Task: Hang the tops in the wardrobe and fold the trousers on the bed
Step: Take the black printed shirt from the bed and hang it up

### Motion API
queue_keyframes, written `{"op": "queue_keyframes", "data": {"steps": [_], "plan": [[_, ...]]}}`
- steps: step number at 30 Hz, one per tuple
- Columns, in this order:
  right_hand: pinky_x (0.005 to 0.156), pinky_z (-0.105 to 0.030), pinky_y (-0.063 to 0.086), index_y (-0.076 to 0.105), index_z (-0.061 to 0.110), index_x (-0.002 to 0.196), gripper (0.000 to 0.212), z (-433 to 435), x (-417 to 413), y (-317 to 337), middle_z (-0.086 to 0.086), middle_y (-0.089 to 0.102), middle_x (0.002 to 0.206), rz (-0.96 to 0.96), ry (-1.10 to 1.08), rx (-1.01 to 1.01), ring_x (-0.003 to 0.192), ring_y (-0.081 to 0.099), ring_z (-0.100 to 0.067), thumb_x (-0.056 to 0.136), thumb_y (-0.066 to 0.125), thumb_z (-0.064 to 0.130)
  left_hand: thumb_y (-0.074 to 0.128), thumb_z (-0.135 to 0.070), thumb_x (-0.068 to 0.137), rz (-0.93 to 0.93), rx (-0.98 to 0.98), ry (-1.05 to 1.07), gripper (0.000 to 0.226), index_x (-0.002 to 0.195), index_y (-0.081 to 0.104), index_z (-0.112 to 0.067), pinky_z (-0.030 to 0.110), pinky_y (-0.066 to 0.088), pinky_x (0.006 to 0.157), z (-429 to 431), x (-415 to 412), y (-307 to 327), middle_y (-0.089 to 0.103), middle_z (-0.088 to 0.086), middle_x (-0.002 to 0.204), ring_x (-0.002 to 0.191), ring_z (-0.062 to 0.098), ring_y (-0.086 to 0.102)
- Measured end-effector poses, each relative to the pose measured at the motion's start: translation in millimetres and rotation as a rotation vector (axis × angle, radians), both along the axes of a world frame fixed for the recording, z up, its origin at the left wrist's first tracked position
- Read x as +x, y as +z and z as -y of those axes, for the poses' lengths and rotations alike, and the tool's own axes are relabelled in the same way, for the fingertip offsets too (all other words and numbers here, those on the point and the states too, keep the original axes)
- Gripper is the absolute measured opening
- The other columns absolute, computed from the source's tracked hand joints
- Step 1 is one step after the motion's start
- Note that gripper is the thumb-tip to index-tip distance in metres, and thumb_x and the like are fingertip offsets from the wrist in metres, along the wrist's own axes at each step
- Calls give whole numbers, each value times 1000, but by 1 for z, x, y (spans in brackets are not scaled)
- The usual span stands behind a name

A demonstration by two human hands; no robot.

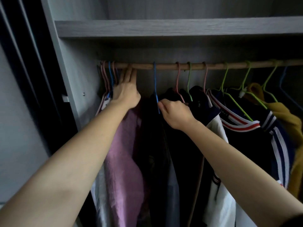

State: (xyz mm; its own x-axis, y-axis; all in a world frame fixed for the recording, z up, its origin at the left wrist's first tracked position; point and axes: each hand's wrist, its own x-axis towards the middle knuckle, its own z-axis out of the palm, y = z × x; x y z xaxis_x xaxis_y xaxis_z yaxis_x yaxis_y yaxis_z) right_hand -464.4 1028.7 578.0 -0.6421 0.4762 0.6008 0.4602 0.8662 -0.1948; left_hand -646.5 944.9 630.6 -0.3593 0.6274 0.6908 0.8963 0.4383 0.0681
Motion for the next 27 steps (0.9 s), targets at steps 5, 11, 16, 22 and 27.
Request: {"op": "queue_keyframes", "data": {"steps": [5,11,16,22,27], "plan": [[65,-38,46,67,15,100,31,29,33,-4,-6,63,101,-230,-75,111,94,62,-34,104,44,34,39,-28,101,59,85,-16,52,151,35,-14,59,23,114,32,27,-37,21,7,163,149,29,17],[100,-45,42,58,13,137,38,55,88,-31,-11,54,130,-191,-266,24,119,51,-35,104,44,29,33,-36,102,65,158,-252,50,147,44,-15,56,27,114,59,73,-78,29,10,160,147,31,25],[92,-43,46,58,15,133,38,75,155,-61,-9,54,129,-68,-439,15,118,52,-33,105,41,34,29,-39,100,72,122,-380,54,147,43,-15,61,20,114,66,124,-103,31,13,159,147,33,25],[101,-41,43,51,21,142,45,85,249,-81,-5,51,139,-65,-620,-65,127,48,-27,105,38,43,26,-40,101,22,38,-497,55,149,39,-16,64,13,115,59,199,-112,29,13,159,149,32,21],[96,-44,46,54,21,135,41,102,339,-92,-8,53,132,-80,-748,-69,120,52,-31,103,40,44,21,-42,101,6,-28,-595,58,153,31,-17,61,13,117,51,284,-115,22,13,162,150,30,15]]}}
